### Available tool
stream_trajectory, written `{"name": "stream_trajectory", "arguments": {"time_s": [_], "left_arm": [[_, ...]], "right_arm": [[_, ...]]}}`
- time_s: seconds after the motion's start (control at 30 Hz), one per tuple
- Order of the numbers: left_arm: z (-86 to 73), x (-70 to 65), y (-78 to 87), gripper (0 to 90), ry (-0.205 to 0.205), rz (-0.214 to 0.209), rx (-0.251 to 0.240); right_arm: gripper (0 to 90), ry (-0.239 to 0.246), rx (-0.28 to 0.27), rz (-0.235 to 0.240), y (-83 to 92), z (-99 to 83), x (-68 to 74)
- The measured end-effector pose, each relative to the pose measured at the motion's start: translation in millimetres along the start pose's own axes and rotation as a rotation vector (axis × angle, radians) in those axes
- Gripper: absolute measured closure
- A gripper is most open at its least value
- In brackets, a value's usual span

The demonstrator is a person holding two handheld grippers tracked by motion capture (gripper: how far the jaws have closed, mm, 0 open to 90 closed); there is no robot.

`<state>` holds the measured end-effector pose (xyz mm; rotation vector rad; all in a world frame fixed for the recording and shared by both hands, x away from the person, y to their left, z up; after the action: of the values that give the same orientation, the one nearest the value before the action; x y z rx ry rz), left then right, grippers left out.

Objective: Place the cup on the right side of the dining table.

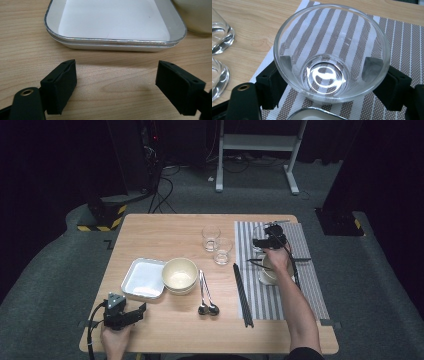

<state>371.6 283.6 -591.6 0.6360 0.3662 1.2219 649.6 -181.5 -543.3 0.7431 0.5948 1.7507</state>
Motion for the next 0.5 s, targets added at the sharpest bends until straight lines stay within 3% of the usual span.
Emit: {"name": "stream_trajectory", "arguments": {"time_s": [0.33,0.5], "left_arm": [[-0.1,0.1,0.0,17.8,-0.003,0.002,0.001],[-0.1,-0.6,-0.7,17.8,-0.012,0.014,0.009]], "right_arm": [[20.2,0.008,0.003,-0.022,1.5,-2.4,-2.0],[19.1,-0.005,0.002,-0.011,3.0,-3.4,-2.3]]}}
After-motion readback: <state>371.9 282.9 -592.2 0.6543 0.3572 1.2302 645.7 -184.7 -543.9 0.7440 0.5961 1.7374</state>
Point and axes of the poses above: each handheld gripper's, and its own axes: y roughly backward along the jaws, z roughly out of its top, x roughly to its left, the point moved 9 cm from there along -y, roughly forward along the jaws, and after that the axes turned 13 degrees about -y, right-handed, at the moved point
